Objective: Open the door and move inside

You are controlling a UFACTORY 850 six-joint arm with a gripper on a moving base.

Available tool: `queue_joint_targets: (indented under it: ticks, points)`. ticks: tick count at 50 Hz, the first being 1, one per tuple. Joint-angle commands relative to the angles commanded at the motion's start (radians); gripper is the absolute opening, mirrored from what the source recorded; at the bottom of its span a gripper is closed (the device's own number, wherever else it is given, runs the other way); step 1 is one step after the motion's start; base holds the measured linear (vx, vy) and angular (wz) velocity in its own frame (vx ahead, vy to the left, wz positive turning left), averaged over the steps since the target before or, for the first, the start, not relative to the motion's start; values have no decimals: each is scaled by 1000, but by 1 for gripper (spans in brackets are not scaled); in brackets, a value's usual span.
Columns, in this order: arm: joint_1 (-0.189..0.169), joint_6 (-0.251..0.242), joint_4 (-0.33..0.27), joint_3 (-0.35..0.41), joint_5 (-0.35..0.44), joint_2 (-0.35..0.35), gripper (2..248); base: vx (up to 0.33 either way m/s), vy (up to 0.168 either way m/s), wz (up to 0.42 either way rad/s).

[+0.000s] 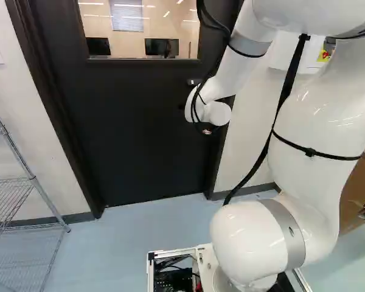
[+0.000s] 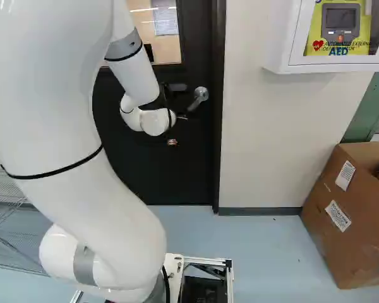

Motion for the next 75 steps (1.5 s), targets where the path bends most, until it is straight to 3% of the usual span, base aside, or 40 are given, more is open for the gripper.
queue_joint_targets:
  ticks: [20, 75]
  points:
    - [1, 0, 24, -5, 1, -27, 247, 0, 0, 0]
    - [90, 0, 532, -257, 26, -244, 247, 0, 0, 0]
